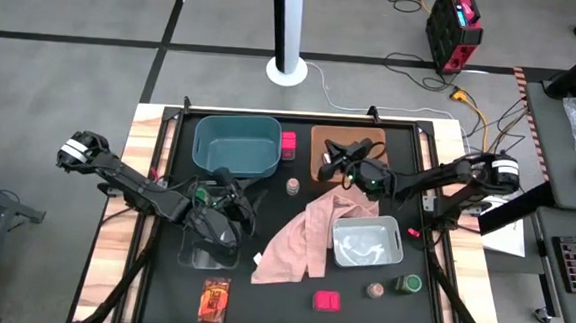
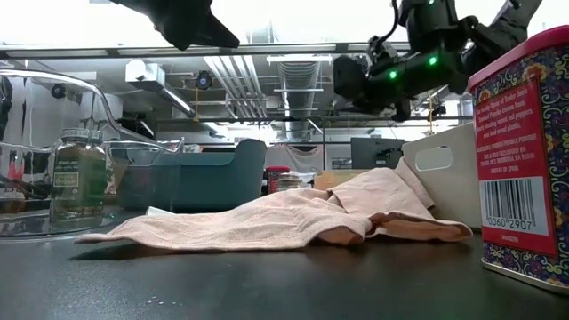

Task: Sort spices by type
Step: Put the top brown seasoning bottle into the white bin

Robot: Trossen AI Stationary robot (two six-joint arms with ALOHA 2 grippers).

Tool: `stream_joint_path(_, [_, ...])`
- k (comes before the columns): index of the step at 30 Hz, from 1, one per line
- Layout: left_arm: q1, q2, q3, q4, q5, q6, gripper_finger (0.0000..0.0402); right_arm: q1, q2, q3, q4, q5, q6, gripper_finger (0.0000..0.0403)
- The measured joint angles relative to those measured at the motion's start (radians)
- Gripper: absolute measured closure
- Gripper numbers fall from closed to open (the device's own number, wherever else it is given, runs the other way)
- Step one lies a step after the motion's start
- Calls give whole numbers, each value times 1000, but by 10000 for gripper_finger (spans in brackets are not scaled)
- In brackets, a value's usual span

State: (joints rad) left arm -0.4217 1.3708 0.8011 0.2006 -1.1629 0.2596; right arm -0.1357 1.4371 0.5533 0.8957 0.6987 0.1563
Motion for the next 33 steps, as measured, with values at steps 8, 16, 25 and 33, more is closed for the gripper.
stream_joint_path(8, [-3, 0, -5, -41, 19, -76, 235, 57, -125, 8, -180, 0, -9, 394])
stream_joint_path(16, [-6, 0, -5, -62, 304, -137, 235, 132, -207, 94, -485, -37, 39, 394])
stream_joint_path(25, [-41, 0, 59, -320, 501, -304, 235, 158, -166, 295, -902, -194, 172, 394])
stream_joint_path(33, [-54, 0, 192, -645, 499, -478, 235, 155, 21, 524, -1130, -307, 186, 393])
